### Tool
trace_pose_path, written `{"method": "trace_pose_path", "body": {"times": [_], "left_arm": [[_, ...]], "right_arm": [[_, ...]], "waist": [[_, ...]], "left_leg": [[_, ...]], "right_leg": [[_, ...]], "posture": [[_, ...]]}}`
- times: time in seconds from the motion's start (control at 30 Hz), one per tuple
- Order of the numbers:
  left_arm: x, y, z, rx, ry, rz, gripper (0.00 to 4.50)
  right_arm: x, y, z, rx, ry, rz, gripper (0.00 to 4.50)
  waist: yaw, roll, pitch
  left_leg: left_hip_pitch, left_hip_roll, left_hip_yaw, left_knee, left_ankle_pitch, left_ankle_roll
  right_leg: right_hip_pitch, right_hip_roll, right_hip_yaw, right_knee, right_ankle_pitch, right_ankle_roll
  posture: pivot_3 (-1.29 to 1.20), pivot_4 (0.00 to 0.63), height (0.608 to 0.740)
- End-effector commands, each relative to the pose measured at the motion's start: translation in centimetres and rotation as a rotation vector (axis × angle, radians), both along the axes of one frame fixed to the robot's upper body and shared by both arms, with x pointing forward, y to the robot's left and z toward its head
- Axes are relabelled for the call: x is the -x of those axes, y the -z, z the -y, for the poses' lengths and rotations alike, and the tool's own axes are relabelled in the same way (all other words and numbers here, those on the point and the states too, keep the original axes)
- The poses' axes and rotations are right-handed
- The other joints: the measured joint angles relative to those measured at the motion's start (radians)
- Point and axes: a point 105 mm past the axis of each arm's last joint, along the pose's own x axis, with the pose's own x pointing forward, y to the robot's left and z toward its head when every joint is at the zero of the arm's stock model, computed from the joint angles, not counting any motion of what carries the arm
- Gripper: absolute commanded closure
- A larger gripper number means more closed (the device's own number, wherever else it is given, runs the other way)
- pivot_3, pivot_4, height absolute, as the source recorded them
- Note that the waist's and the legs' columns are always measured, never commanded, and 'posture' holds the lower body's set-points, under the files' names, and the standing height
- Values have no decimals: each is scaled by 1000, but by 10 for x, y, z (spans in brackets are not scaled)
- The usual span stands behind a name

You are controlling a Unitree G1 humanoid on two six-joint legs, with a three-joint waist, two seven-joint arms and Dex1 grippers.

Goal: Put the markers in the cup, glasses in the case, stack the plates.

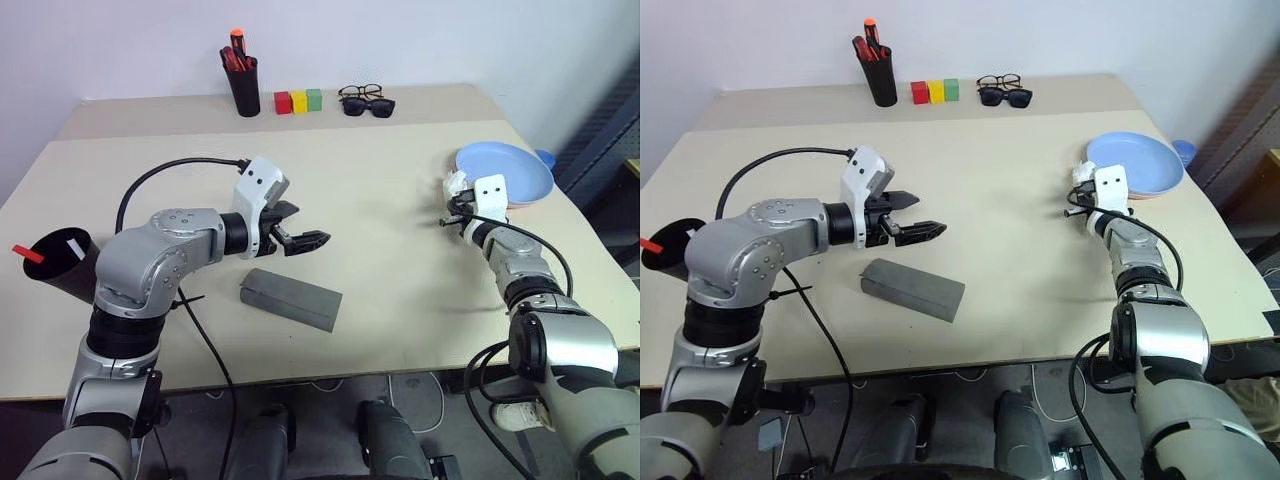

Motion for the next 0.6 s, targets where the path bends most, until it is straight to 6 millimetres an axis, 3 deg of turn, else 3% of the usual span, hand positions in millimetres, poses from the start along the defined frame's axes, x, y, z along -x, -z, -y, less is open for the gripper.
{"method": "trace_pose_path", "body": {"times": [0.03, 0.3, 0.47, 0.6], "left_arm": [[3, -8, 1, -2, 7, 47, 0], [3, -9, -2, 5, -8, 45, 0], [5, -12, -7, 15, -34, 49, 0], [3, -14, -13, 28, -85, 82, 0]], "right_arm": [[-4, -54, 6, 29, -33, 180, 4469], [-4, -93, 43, 138, 149, 225, 4469], [-1, -109, 60, 198, 243, 242, 2229], [4, -114, 69, 185, 246, 278, 2229]], "waist": [[-1, 0, 0], [1, 0, 0], [1, 0, 0], [1, 0, 0]], "left_leg": [[0, 0, 0, 0, 0, 0], [0, 0, 0, 0, 0, 0], [-1, 0, 0, -1, 0, 0], [-1, 0, 0, -1, 0, 0]], "right_leg": [[0, 0, 0, 0, 0, 0], [-1, 0, 0, 0, 0, 0], [-1, 0, 0, -1, 0, 0], [-1, 0, 0, -1, 0, 0]], "posture": [[0, 150, 740], [0, 150, 740], [0, 150, 740], [0, 150, 740]]}}
